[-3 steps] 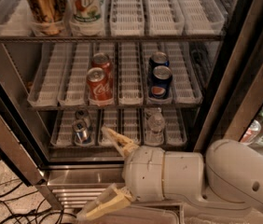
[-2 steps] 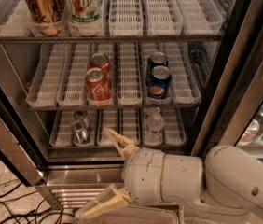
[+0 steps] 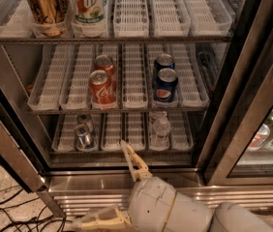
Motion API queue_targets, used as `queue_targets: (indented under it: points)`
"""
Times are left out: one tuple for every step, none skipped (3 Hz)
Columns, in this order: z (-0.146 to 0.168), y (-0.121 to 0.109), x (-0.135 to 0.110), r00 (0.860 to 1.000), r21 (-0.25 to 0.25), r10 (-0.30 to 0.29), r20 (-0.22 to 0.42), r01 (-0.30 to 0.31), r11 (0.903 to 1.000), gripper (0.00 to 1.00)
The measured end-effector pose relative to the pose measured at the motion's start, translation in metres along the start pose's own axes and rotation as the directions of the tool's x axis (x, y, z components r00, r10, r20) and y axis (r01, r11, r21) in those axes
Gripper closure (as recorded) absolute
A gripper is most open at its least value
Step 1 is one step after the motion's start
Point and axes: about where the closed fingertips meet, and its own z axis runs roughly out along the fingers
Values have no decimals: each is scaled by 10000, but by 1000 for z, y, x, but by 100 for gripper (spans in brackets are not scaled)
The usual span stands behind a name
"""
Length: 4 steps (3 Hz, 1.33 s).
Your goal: Pick pepsi can from middle shelf of fridge
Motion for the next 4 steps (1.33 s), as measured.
queue_targets:
  points:
    - [-8,-9,-13,9928,1292,-1077,522,1002,9865,0]
    - [-32,-39,-13,9776,2793,-2056,449,1854,9421,0]
    - [-54,-73,-5,9804,3611,-1856,666,1498,9204,0]
    - [-81,-103,1,9838,4212,-1508,972,966,9018,0]
